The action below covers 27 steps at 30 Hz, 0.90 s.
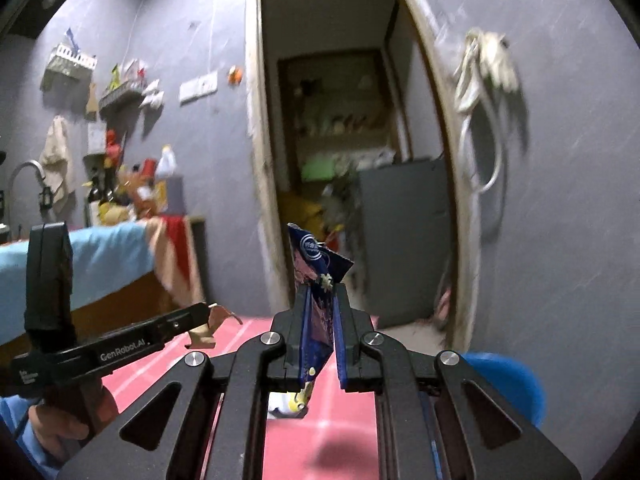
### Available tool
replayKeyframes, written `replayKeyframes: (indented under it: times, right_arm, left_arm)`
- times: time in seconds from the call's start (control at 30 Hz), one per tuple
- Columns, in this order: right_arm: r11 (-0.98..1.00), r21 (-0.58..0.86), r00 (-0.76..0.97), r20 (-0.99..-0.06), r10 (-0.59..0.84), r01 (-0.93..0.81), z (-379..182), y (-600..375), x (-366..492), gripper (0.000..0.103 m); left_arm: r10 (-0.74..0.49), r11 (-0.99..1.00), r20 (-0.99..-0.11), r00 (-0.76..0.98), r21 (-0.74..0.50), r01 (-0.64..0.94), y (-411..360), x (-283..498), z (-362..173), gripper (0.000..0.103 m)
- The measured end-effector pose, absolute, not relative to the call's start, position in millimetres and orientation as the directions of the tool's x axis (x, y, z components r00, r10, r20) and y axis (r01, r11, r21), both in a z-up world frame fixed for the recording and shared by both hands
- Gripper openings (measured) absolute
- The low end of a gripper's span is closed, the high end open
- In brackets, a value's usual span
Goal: Collect trash
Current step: 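Lift both held items and carry them over the blue bucket, then open both tools to drop the wrapper and scrap into the bucket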
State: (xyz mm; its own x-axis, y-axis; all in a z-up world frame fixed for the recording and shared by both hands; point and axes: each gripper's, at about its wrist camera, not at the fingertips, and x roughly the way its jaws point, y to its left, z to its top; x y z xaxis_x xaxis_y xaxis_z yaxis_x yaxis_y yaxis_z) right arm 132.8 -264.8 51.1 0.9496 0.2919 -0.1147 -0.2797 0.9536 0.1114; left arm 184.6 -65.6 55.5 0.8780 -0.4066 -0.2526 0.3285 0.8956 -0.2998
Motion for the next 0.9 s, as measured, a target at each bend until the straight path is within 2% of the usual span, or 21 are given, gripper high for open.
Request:
replayKeyframes:
  times: [0.17, 0.33, 0.67, 0.9]
  right_arm:
    - [0.975, 0.088, 0.977, -0.055, 0.207, -0.202, 63, -297, 130, 0.009]
    - [0.987, 0.077, 0.986, -0.069, 0.149, -0.144, 59, -324, 142, 0.009]
    - [0.988, 0.137, 0.976, -0.193, 0.098, -0.072, 18, -371, 179, 0.009]
    - [0.982, 0.187, 0.95, -0.299, 0.087, -0.031, -9, -394, 205, 0.009]
  left_arm:
    - [-0.465, 0.87, -0.197, 0.863, -0.281, 0.405, -107, 192, 70, 0.012]
    - [-0.517, 0.846, -0.217, 0.828, -0.277, 0.456, -145, 210, 65, 0.012]
    - [-0.547, 0.835, -0.32, 0.774, -0.273, 0.477, -193, 248, 34, 0.012]
    - [-0.55, 0.835, -0.431, 0.715, -0.283, 0.472, -215, 275, 6, 0.013]
